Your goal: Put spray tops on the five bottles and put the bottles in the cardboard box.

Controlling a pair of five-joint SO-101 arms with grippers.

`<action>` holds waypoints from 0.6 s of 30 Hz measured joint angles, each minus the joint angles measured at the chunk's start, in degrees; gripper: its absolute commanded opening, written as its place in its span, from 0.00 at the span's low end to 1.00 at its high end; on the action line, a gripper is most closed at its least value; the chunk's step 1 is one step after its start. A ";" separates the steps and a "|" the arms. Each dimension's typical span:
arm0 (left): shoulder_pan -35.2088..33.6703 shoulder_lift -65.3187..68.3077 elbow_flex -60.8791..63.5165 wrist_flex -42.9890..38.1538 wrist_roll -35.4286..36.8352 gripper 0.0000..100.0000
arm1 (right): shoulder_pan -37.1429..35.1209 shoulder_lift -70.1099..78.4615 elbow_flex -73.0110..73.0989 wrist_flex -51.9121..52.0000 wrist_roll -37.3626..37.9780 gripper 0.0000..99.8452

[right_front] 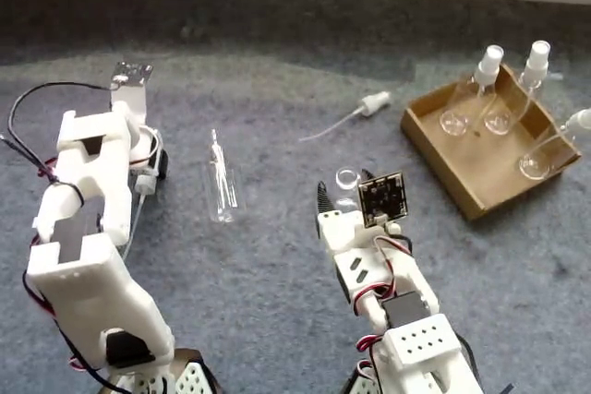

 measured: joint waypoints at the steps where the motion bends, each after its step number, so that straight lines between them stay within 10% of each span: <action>1: 0.09 0.26 -0.79 1.23 -0.09 0.02 | 0.00 0.00 0.00 0.00 0.00 0.21; 18: 0.35 -7.91 -9.58 11.16 0.09 0.03 | 0.00 0.00 0.00 0.00 0.00 0.21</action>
